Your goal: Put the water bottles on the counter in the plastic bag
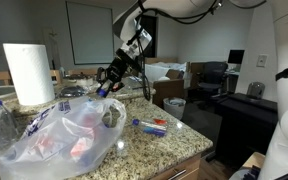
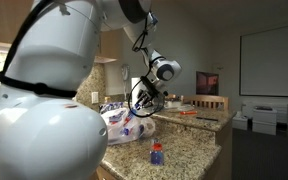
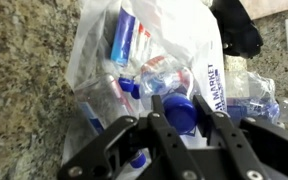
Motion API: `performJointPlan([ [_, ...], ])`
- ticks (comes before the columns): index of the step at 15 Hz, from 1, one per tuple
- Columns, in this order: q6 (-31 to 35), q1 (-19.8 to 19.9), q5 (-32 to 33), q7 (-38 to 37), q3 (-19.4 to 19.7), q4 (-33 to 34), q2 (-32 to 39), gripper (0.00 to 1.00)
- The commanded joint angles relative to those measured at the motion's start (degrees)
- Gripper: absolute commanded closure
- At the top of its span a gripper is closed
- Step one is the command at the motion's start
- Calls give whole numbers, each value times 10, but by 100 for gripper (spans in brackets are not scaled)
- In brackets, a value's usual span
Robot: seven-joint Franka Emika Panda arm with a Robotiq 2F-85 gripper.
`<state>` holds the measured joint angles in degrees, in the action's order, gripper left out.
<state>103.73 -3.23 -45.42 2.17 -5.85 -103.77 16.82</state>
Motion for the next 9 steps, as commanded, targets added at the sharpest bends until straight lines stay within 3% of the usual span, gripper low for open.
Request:
performJointPlan([
  [1, -29, 10, -52, 8, -1, 20, 50, 91],
  [9, -64, 5, -120, -40, 4, 67, 151, 91],
])
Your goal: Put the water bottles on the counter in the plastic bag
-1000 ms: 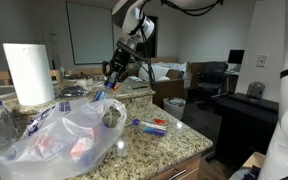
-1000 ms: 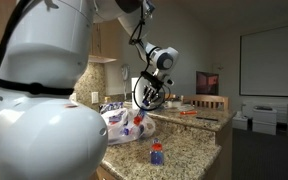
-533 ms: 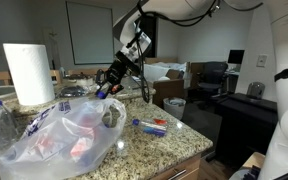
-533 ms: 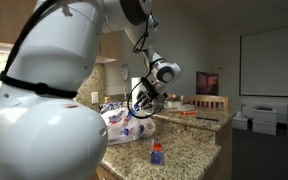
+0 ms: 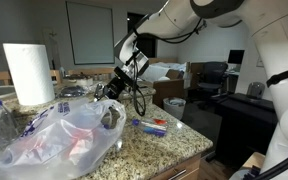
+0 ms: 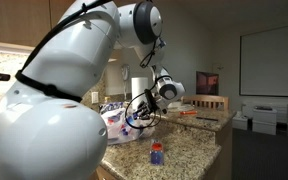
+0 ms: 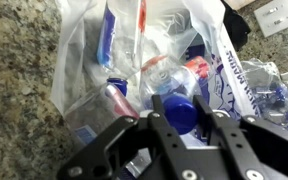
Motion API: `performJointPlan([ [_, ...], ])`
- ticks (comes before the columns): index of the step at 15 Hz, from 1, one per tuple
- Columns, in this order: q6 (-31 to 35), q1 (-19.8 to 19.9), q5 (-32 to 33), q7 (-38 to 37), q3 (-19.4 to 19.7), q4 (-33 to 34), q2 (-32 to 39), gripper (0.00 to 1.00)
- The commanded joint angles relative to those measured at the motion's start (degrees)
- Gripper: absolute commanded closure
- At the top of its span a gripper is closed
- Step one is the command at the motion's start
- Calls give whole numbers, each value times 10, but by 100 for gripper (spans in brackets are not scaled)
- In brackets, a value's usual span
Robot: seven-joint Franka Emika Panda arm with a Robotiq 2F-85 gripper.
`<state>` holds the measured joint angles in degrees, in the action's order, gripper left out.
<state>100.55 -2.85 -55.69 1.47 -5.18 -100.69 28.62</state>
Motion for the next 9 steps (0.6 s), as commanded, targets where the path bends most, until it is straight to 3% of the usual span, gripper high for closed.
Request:
performJointPlan([
  [1, -39, 0, -20, -40, -3, 46, 44, 91],
  [8, -89, -7, -15, -65, -8, 122, 97, 91],
  [9, -90, -8, -14, -66, -8, 128, 100, 41],
])
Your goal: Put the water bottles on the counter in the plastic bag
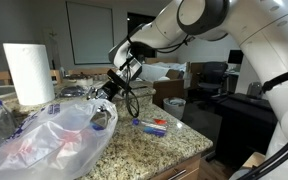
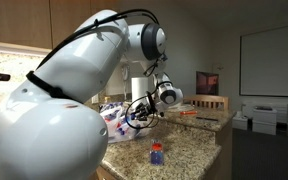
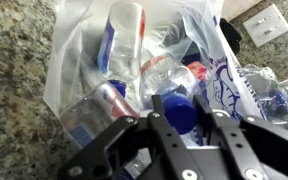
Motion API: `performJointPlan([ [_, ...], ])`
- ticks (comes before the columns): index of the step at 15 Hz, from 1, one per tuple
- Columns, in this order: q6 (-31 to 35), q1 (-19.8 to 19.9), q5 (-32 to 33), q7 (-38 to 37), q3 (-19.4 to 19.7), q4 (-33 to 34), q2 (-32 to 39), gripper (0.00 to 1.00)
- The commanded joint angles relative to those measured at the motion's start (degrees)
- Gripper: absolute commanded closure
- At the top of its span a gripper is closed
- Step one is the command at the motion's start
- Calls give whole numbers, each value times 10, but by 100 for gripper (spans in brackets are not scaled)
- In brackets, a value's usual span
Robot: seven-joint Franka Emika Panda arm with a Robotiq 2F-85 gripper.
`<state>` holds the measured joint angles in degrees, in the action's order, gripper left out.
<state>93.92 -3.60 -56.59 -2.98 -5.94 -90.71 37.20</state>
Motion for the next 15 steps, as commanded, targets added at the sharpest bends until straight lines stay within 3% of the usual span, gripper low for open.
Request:
performJointPlan([
  [1, -26, -1, -3, -20, 0, 36, 17, 40],
  [7, -37, -2, 6, -12, 2, 63, 24, 2],
  [11, -35, -2, 11, -10, 5, 67, 19, 0],
  [15, -3, -1, 42, -5, 29, 27, -38, 0],
])
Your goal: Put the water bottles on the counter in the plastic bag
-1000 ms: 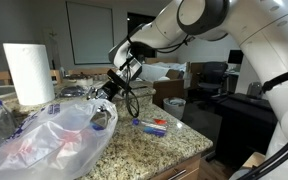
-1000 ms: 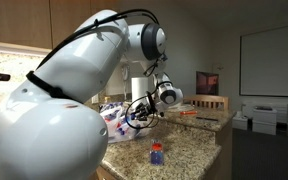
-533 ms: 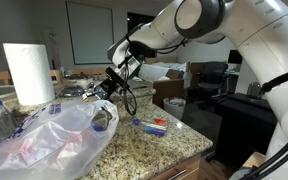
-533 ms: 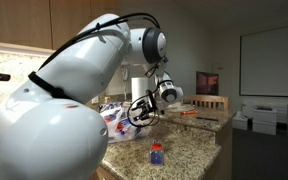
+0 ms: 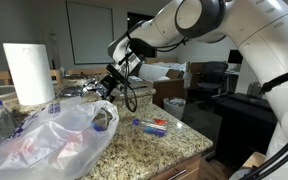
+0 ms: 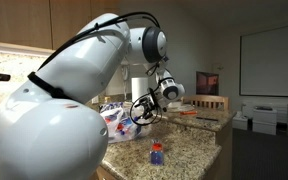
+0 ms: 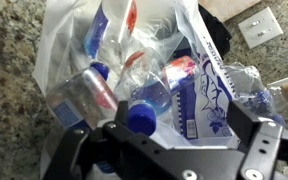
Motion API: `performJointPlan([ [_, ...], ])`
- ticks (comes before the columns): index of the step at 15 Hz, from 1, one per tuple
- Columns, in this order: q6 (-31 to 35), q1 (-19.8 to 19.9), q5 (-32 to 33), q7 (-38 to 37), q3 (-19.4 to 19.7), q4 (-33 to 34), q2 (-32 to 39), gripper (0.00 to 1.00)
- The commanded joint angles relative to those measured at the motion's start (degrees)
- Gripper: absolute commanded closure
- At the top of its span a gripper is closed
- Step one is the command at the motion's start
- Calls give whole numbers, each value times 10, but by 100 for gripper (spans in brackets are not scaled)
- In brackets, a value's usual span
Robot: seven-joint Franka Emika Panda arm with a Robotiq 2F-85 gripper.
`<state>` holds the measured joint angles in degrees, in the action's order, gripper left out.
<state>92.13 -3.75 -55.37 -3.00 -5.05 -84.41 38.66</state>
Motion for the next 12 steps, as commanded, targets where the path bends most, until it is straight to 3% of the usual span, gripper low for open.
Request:
performJointPlan([
  [1, 27, 1, 53, -2, 34, -61, -83, 0],
  [7, 44, 3, 220, -42, 82, -135, -220, 0],
  [12, 145, -21, 357, -127, 66, -202, -280, 0],
])
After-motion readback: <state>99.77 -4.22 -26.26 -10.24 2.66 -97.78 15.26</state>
